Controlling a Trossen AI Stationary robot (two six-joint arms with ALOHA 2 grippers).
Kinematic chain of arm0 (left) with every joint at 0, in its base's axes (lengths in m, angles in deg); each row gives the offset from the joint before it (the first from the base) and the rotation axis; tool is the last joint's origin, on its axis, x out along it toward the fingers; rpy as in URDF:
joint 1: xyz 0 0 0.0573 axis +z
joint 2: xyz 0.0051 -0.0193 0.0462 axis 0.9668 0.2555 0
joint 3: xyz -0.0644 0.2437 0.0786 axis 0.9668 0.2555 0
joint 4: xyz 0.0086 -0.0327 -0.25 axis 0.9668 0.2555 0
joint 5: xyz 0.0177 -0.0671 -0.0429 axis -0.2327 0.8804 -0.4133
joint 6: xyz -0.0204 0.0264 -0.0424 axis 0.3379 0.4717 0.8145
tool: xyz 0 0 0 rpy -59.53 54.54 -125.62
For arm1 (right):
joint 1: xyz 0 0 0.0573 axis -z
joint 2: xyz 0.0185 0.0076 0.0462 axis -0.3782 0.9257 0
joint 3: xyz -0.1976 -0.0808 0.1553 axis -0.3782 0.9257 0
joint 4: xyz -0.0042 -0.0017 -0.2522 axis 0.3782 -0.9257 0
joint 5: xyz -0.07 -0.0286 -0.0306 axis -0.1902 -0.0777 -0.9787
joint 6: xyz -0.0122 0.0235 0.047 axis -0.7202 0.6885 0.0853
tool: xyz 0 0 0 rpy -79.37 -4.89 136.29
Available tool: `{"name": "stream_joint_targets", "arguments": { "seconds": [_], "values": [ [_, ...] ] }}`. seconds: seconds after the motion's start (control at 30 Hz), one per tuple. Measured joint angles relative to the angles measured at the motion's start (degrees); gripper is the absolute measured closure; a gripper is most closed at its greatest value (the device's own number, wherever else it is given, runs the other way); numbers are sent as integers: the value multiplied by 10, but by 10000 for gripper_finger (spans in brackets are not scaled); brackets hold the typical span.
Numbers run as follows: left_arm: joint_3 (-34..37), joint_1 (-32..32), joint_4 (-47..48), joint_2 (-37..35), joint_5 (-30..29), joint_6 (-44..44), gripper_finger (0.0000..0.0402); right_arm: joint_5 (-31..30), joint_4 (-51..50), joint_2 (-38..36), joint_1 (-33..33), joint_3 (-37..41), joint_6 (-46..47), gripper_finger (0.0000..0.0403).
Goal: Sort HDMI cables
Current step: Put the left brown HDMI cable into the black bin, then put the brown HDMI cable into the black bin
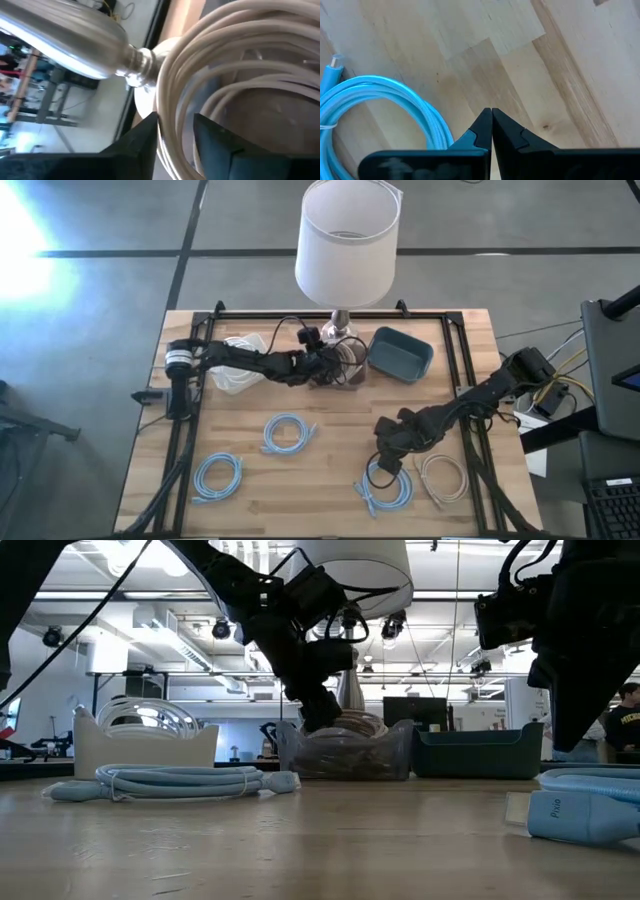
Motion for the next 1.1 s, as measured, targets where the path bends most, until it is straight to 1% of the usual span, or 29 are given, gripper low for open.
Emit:
{"name": "stream_joint_targets", "arguments": {
  "seconds": [0.13, 0.27, 0.3, 0.4, 0.47, 0.5, 0.57, 0.67, 0.8, 0.93, 1.1],
  "values": [
    [0, -5, 11, -1, 0, 4, 247, -2, 1, 0, 0, 0, -12, 394],
    [0, -16, 24, -14, 1, 0, 233, -26, 7, 0, 2, 0, 5, 394],
    [0, -19, 32, -18, 1, -4, 232, -42, 10, 0, 2, 0, 4, 394],
    [0, -30, 52, -36, 4, -12, 233, -117, 33, 0, 3, 0, 3, 394],
    [-1, -35, 68, -54, 4, -12, 234, -145, 51, 2, 4, 0, -12, 394],
    [-1, -37, 75, -62, 4, -11, 234, -140, 52, 2, 5, 0, -27, 394],
    [-2, -41, 88, -80, 4, -7, 234, -92, 53, 2, 8, -1, -50, 394],
    [-2, -45, 107, -103, 6, 12, 234, -34, 52, 2, 10, -6, -52, 394],
    [-2, -47, 119, -129, 5, 34, 234, 16, 53, 2, 13, -11, -52, 393],
    [-2, -48, 122, -144, 6, 39, 234, 26, 44, 2, 14, -12, -28, 379],
    [-2, -48, 122, -149, 5, 38, 234, 16, 21, 2, 22, -12, 12, 349]
  ]
}}
